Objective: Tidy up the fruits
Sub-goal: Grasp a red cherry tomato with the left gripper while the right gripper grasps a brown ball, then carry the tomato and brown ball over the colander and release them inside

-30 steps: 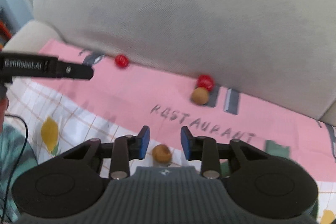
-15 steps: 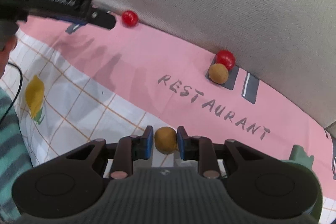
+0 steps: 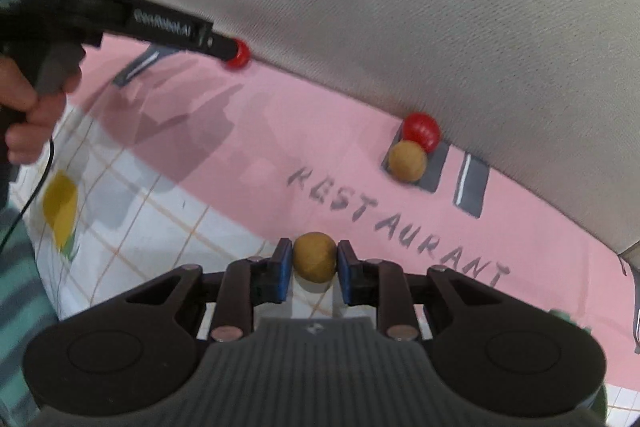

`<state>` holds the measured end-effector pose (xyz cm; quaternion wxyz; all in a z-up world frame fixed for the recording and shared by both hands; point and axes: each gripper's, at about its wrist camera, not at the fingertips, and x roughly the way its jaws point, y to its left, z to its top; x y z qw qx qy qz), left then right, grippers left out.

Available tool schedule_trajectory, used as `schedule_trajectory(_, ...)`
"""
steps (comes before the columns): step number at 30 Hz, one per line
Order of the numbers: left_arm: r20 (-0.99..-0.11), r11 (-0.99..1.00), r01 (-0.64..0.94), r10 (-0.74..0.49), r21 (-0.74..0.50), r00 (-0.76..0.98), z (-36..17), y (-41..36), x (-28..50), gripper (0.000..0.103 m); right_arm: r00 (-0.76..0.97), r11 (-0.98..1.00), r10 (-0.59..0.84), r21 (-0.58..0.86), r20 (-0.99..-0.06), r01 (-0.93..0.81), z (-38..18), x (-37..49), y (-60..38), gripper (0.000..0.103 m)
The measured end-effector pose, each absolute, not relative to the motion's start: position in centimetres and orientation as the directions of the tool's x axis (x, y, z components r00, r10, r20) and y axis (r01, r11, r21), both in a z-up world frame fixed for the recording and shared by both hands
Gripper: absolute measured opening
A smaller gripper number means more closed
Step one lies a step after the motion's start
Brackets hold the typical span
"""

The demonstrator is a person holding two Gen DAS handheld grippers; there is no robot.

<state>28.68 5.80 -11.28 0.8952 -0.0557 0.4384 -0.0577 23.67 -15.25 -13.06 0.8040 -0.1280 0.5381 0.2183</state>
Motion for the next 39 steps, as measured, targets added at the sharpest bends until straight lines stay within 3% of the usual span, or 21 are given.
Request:
schedule_trajectory(8,-0.802,0.986,0.045,-0.158,-0.162,0.576,-12.7,5.7,30.8,0.051,0.332,0.893,0.238,0.071,-0.913,-0.444,-13.2,24.2,-15.4,0.02)
schedule_trajectory(13,-0.811,0.988,0.038,-0.146,-0.151,0.567,-13.1,5.5,31.3,0.035,0.327,0.904,0.233,0.08,-0.916,-0.42,-13.5,24.1,-15.8,0.02)
schedule_trajectory(23,-0.794,0.982,0.031,-0.168,-0.185,0.584,-11.8,5.8,30.0,0.034,0.354,0.917,0.245,0.098,-0.902,-0.387,-12.4,23.1,-16.9,0.02)
schedule_trajectory(39,-0.709,0.945,0.123,-0.309,-0.303,0.634,-3.9,3.1,20.9,0.034,0.437,0.935,0.286,0.148,-0.853,-0.323,-7.7,17.3,-19.8,0.02)
